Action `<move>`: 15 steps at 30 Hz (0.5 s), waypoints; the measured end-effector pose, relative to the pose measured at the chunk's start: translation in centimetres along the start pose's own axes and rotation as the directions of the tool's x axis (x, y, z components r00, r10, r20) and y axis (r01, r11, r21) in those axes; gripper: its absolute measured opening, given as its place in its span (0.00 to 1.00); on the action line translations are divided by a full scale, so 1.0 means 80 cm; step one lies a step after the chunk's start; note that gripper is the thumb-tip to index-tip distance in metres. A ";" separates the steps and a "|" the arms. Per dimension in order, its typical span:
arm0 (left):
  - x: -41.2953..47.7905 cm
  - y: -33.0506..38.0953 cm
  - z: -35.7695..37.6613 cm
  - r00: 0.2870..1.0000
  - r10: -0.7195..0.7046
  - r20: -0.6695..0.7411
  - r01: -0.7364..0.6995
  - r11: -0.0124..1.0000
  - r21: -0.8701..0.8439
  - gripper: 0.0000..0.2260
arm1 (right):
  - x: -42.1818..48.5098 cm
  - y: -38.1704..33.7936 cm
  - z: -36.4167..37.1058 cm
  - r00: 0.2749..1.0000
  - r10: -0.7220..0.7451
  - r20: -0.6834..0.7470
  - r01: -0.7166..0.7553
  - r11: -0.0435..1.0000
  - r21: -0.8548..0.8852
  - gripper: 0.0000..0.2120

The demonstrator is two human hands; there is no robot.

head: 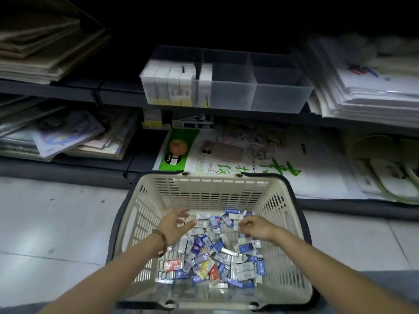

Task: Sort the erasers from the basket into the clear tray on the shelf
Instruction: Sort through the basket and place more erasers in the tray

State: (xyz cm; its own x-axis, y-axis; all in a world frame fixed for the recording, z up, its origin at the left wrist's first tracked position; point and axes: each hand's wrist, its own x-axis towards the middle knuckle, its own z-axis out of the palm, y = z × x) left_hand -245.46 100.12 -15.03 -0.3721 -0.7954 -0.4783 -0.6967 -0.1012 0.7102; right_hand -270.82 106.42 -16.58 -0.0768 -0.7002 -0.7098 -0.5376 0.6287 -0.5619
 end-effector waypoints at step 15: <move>0.059 -0.105 0.105 0.942 -0.274 0.195 0.289 0.956 -0.054 0.18 | 0.073 0.046 0.122 0.997 -0.003 -0.075 0.009 0.997 0.078 0.18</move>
State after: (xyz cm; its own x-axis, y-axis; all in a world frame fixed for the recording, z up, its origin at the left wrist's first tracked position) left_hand -246.52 102.23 -27.62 -0.2793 -0.6053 -0.7454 -0.7399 -0.3590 0.5689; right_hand -265.06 107.94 -26.98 -0.1376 -0.7254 -0.6744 -0.4710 0.6469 -0.5997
